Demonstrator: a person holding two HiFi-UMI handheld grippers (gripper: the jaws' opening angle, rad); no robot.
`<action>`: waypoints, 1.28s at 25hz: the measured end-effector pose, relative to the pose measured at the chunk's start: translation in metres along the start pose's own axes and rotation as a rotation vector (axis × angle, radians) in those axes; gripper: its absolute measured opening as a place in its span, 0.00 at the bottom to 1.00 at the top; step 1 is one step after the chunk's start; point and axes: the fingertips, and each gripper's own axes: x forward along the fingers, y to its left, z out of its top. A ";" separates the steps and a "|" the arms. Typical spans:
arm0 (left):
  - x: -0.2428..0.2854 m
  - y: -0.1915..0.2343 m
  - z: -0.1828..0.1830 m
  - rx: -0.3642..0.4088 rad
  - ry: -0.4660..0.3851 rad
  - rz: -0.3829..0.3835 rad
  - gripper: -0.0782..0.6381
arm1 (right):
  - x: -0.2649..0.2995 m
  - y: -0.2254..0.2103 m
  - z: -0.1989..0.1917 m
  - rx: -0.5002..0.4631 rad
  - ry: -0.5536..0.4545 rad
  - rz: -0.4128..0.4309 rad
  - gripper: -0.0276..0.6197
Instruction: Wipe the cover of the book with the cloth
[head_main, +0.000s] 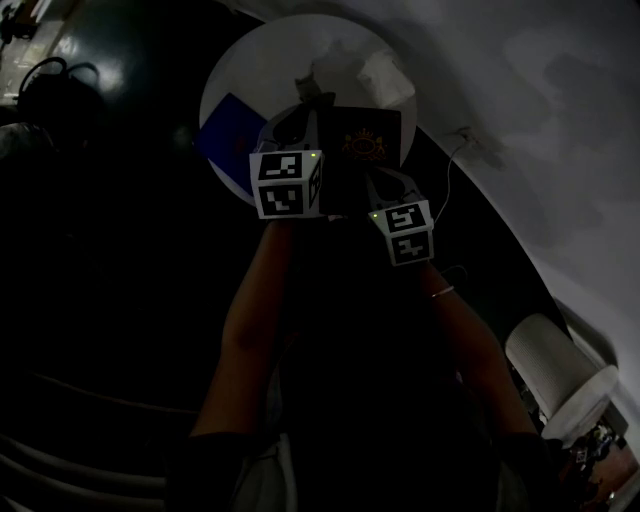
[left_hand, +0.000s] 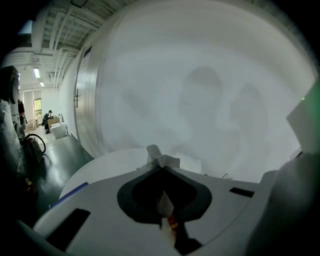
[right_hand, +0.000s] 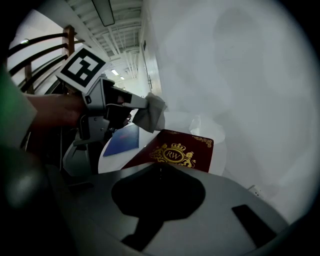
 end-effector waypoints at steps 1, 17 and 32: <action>-0.007 -0.002 -0.001 -0.002 -0.006 0.005 0.14 | -0.004 0.001 0.001 -0.001 -0.012 0.002 0.09; -0.097 -0.047 -0.004 -0.037 -0.111 0.070 0.14 | -0.070 0.006 0.005 -0.044 -0.136 0.035 0.09; -0.147 -0.089 -0.015 -0.016 -0.130 0.117 0.14 | -0.127 -0.007 0.021 -0.070 -0.286 0.045 0.09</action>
